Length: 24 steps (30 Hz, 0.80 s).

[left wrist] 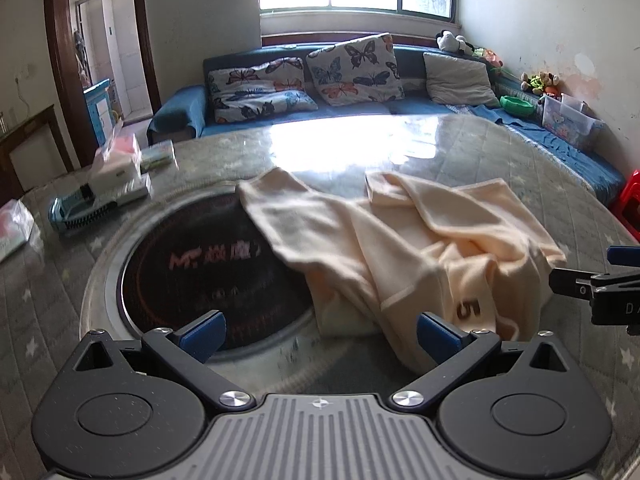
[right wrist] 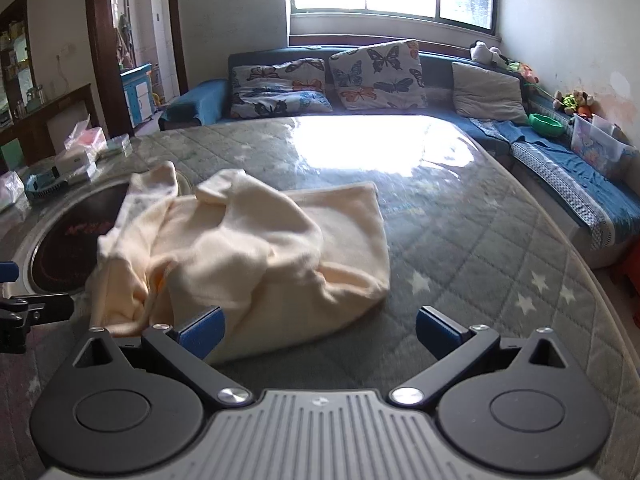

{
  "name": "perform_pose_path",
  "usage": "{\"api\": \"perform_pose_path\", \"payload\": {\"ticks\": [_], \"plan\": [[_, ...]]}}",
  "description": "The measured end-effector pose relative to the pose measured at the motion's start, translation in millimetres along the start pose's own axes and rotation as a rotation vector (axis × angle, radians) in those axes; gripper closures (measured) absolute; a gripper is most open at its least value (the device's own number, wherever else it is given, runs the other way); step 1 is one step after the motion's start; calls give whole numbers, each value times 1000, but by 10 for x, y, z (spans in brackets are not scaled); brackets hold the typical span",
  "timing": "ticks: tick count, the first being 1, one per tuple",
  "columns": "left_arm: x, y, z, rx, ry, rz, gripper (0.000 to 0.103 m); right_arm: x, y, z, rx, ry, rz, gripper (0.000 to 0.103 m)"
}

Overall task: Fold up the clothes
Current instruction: 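Grasp the shirt edge with the left tool while the right tool grasps another edge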

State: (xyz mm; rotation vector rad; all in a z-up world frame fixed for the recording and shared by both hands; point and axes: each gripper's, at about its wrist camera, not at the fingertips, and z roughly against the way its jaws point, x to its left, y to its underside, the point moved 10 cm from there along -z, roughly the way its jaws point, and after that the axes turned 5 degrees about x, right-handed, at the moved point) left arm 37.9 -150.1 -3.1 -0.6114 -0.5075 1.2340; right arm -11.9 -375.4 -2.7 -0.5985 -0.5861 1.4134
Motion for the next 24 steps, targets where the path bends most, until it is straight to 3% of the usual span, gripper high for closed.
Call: {"api": "perform_pose_path", "payload": {"ticks": [12, 22, 24], "plan": [[12, -499, -298, -6, -7, 17, 0, 92, -574, -352, -13, -30, 39, 3], [-123, -750, -700, 30, 44, 29, 1, 223, -879, -773, 3, -79, 80, 4], [-148, -758, -797, 45, 55, 24, 11, 275, -918, -867, 6, -86, 113, 4]]}}
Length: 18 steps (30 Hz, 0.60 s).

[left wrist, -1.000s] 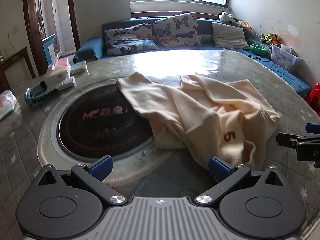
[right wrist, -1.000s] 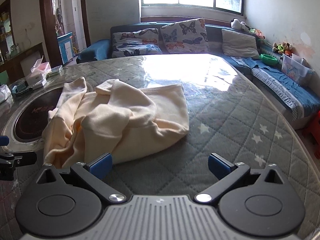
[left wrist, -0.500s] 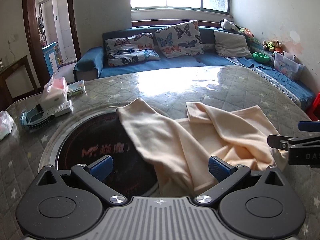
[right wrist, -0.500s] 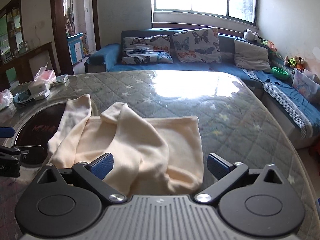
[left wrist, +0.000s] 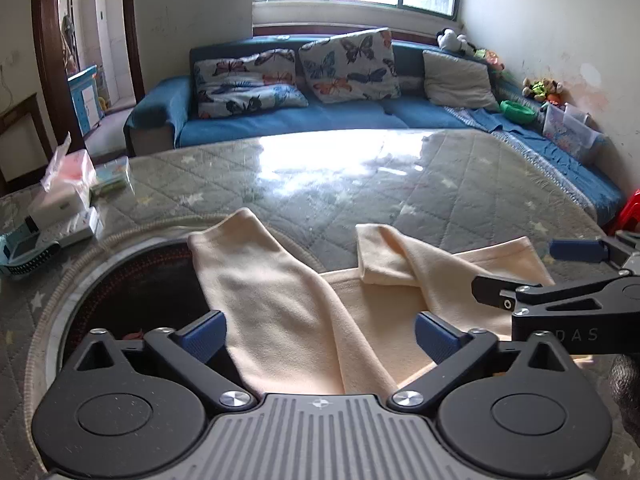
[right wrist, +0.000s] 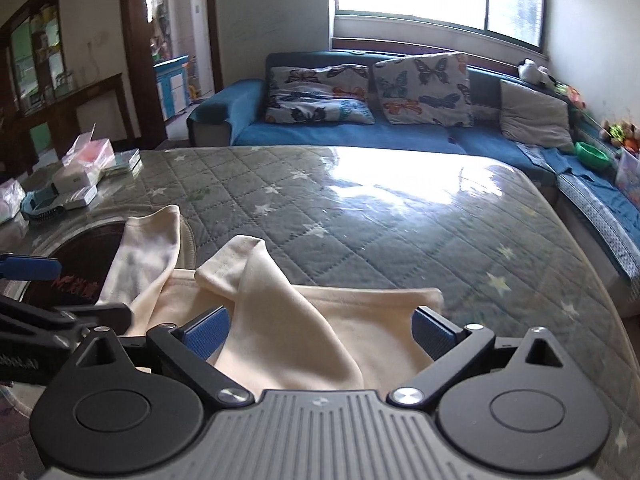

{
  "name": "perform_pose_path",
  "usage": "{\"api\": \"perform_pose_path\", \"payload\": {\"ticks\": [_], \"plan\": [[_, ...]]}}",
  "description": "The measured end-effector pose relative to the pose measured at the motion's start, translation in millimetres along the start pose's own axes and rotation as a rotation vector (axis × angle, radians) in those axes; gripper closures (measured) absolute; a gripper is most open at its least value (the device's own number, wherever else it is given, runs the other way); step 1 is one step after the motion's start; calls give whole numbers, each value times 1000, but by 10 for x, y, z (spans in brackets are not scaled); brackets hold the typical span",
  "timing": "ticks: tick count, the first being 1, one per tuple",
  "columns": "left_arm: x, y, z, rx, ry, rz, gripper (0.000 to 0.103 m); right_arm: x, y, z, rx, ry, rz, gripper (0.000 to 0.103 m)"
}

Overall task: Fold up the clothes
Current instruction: 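Grasp the shirt edge with the left tool while the right tool grasps another edge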

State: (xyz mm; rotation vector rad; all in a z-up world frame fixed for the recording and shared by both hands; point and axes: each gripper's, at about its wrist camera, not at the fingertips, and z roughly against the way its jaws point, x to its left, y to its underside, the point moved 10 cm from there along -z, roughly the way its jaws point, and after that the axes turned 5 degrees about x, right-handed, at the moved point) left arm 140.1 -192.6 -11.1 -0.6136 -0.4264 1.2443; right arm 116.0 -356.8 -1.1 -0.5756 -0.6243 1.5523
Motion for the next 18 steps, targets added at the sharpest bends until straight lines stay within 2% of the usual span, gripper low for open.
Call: {"api": "perform_pose_path", "payload": {"ticks": [2, 4, 7, 9, 10, 12, 13, 14, 15, 17, 18], "plan": [[1, 19, -79, 17, 9, -6, 13, 22, -25, -100, 6, 0, 21, 5], [-1, 31, -128, 23, 19, -15, 22, 22, -31, -201, 23, -3, 27, 7], [6, 59, -187, 32, 24, -29, 27, 29, -9, -344, 60, -40, 15, 13], [20, 75, -224, 42, 28, -33, 41, 41, 8, -399, 74, -66, 8, 21], [30, 83, -245, 49, 31, -30, 44, 46, 17, -427, 80, -79, 4, 25], [39, 97, -281, 62, 47, -23, 59, 61, 35, -473, 92, -101, 2, 34], [40, 103, -296, 66, 51, -20, 63, 73, 44, -485, 95, -106, 7, 43], [30, 111, -297, 66, 54, -26, 71, 85, 53, -496, 98, -112, 11, 52], [19, 119, -298, 66, 58, -31, 77, 95, 60, -496, 98, -117, 14, 54], [1, 135, -287, 63, 63, -43, 84, 101, 70, -467, 94, -123, 18, 71], [1, 137, -267, 55, 63, -45, 88, 104, 73, -443, 92, -126, 18, 75]]}}
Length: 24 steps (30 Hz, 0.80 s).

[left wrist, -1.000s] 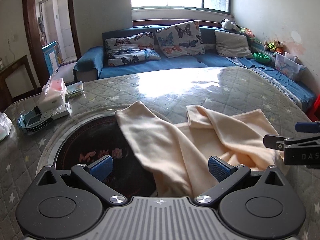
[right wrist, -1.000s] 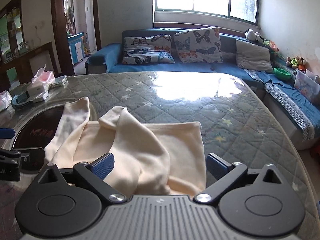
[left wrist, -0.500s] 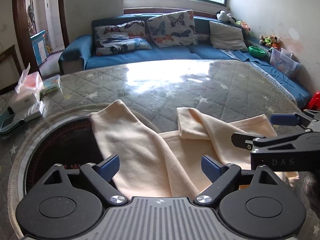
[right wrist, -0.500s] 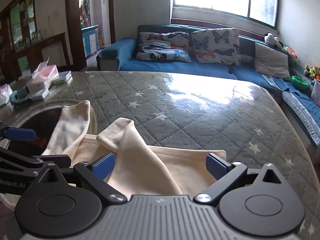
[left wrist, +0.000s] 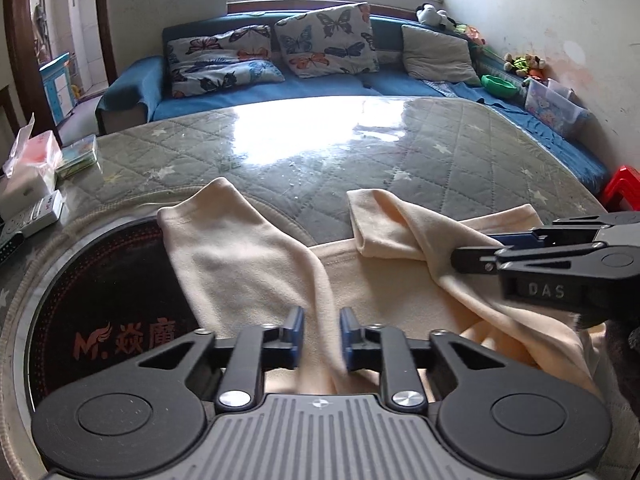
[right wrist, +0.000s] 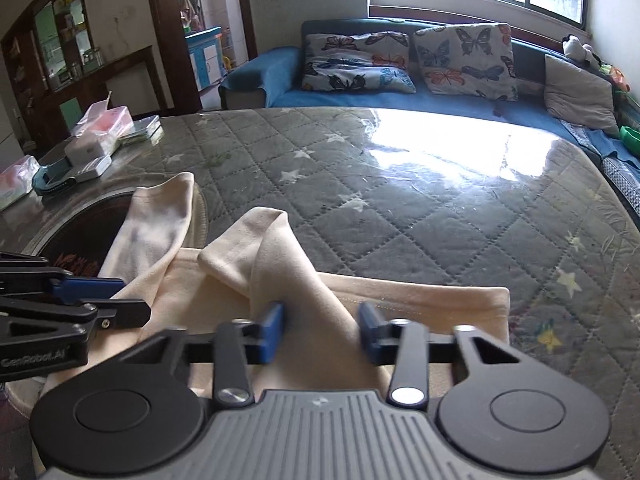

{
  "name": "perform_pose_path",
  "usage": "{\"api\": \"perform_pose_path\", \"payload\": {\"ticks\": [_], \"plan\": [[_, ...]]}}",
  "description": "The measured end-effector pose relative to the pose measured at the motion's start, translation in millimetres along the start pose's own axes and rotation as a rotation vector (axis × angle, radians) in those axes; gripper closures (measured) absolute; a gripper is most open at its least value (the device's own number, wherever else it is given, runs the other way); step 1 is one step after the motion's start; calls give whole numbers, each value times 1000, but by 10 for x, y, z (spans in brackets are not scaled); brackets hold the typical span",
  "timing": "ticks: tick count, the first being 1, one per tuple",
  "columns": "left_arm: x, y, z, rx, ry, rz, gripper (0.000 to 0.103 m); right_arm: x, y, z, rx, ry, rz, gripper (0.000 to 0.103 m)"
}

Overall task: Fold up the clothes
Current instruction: 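Grasp the shirt edge with the left tool while the right tool grasps another edge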

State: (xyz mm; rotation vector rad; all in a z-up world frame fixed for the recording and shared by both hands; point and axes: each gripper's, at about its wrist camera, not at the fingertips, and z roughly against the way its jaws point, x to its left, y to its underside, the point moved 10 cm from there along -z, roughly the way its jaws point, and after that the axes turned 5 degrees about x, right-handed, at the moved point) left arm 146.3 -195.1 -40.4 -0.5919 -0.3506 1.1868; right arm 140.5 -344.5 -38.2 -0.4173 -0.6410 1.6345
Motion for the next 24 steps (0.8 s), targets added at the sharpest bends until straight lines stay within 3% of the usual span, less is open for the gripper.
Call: {"api": "perform_pose_path", "payload": {"ticks": [2, 4, 14, 24], "plan": [[4, 8, 47, -15, 1, -3, 93, -7, 9, 74, -12, -4, -8, 92], [20, 16, 111, -32, 6, -1, 97, -38, 20, 195, -44, 3, -22, 94], [237, 131, 652, -136, -6, 52, 100, -338, 220, 1097, -229, 73, -123, 95], [526, 567, 1287, -189, -23, 93, 100, -665, 783, 1840, -319, 115, -262, 95]]}}
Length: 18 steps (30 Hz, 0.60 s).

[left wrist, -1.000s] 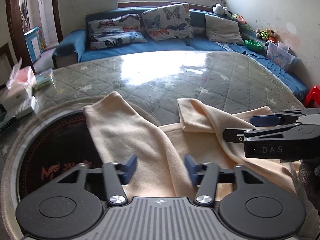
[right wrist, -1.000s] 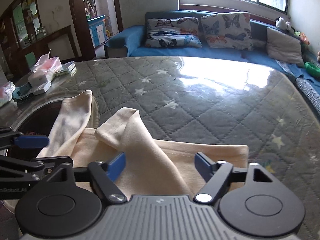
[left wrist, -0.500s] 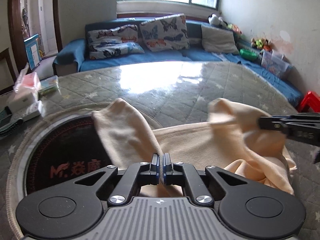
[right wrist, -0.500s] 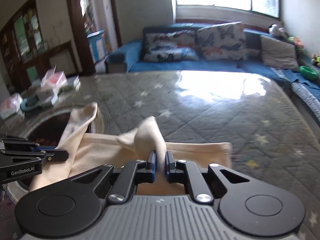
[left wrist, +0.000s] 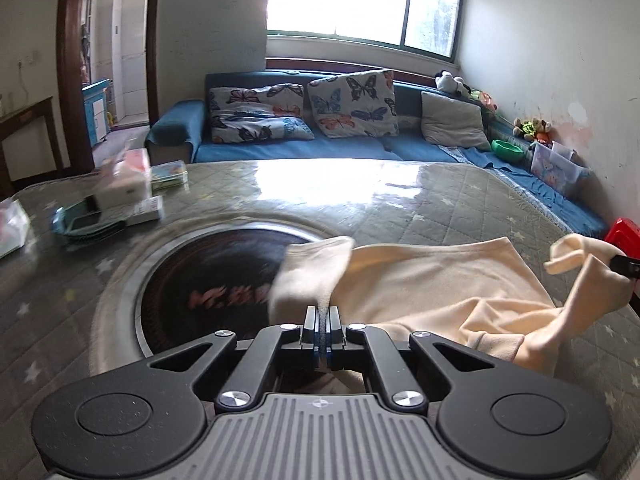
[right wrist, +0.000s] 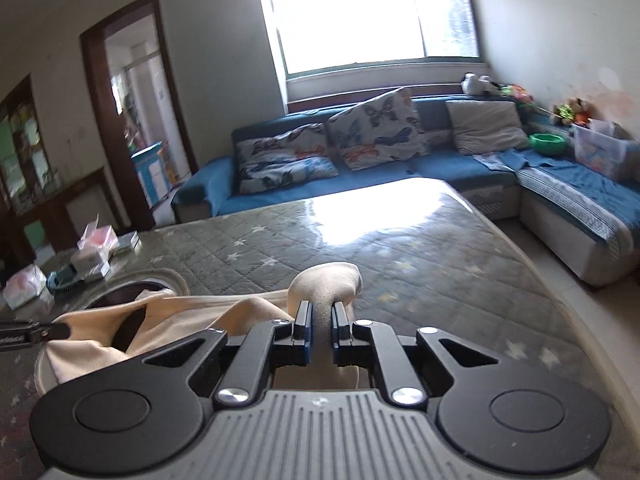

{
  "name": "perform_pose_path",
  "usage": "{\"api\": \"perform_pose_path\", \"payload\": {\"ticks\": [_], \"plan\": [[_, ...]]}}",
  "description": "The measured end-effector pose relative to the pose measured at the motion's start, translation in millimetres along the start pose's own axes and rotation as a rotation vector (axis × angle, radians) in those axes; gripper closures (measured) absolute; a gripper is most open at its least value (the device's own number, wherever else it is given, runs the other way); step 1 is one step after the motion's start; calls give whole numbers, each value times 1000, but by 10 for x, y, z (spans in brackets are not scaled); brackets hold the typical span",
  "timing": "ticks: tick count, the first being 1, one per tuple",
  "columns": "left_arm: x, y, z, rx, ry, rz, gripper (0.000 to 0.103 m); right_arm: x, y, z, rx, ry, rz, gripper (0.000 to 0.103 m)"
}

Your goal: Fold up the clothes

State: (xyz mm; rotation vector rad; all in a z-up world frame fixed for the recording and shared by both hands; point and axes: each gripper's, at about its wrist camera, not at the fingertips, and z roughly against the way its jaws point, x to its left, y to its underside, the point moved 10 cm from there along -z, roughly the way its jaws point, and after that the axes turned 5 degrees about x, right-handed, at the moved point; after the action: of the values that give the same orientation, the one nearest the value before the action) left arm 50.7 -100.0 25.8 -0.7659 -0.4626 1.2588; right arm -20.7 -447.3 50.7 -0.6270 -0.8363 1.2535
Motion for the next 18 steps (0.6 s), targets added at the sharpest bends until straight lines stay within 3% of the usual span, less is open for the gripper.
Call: {"api": "perform_pose_path", "payload": {"ticks": [9, 14, 18], "plan": [[326, 328, 402, -4, -6, 46, 103, -480, 297, 482, -19, 40, -148, 95], [443, 522, 471, 21, -26, 47, 103, -681, 606, 564, 33, 88, -185, 94], [288, 599, 520, 30, 12, -18, 102, -888, 870, 593, 96, 158, -205, 89]]}}
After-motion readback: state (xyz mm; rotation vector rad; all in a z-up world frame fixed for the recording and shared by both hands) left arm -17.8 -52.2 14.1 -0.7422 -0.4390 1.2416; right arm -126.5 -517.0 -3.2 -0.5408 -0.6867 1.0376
